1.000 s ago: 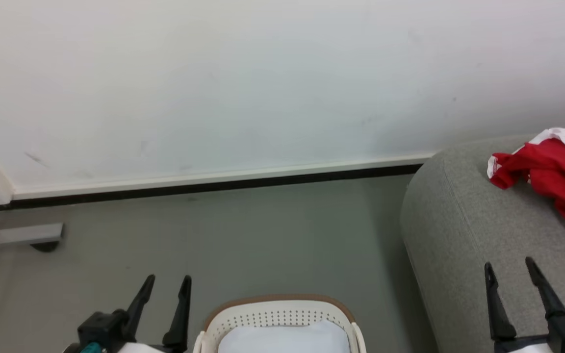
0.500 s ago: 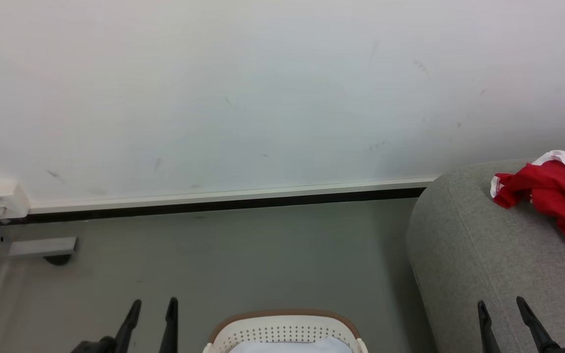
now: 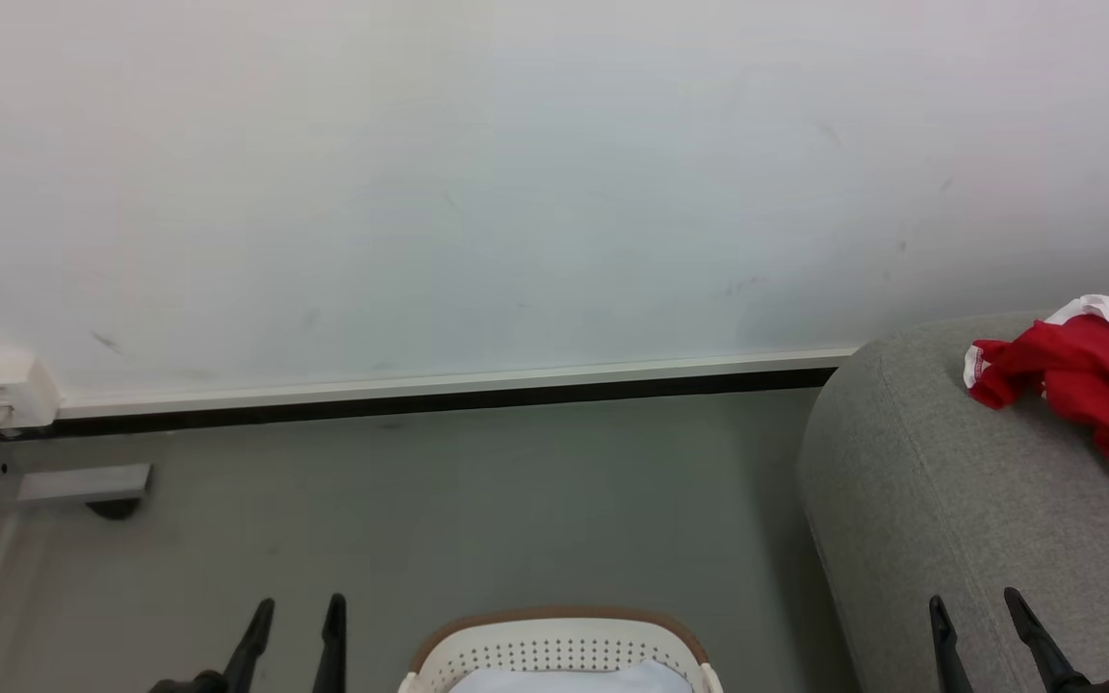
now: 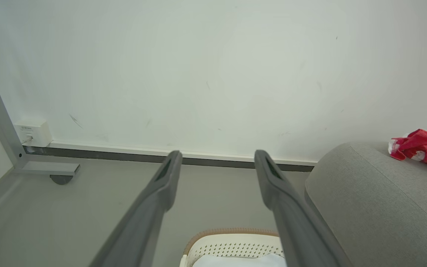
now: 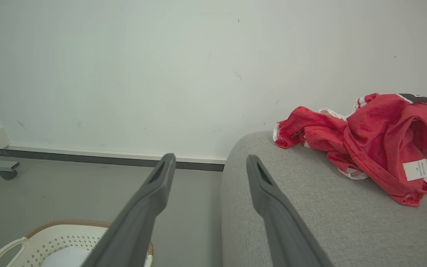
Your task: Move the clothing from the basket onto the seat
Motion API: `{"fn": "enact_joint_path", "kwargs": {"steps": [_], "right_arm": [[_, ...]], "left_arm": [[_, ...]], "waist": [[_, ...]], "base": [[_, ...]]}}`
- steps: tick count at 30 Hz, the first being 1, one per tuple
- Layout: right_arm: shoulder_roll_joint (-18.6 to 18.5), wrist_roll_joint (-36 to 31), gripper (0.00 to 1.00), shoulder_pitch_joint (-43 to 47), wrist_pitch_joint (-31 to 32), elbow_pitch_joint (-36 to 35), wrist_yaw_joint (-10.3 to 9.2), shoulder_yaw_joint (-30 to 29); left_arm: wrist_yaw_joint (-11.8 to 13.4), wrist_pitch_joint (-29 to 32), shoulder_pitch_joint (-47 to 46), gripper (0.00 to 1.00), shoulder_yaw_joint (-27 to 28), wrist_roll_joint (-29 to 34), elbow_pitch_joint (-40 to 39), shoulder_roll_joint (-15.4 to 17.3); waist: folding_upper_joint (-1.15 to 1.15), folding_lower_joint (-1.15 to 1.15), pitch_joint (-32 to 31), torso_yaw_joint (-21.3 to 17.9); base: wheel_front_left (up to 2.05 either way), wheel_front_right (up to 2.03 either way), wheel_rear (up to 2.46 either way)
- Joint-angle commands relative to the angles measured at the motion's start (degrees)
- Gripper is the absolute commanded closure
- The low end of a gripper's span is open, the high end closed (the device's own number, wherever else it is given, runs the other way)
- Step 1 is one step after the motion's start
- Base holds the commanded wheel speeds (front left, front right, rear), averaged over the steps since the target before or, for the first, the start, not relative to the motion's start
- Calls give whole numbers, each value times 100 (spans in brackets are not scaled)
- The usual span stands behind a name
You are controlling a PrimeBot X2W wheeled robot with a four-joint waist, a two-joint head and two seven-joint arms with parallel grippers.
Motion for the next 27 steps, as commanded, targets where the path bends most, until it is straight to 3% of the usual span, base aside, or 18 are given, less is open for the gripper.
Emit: {"fn": "enact_joint_path", "kwargs": {"steps": [1,19,20,27], "right_arm": [[-18,61,0,-69,2,16,-15,7],[-18,58,0,-188,2,34,-15,66],[-19,56,100,-191,2,34,-15,65],[25,363,100,-135,140,205,1,-3]], "left_arm": [[-30,-4,44,0,49,85,34,-8],[-194,-4,-14,0,213,218,114,-120],[-206,-5,-11,100,205,217,119,-122],[-196,134,-56,100,247,-135,292,-158]], "waist": [[-1,0,10,1],[-1,0,52,-14],[-1,0,51,-13],[-1,0,59,-12]], "base": [[0,0,0],[0,0,0],[0,0,0],[0,0,0]]}}
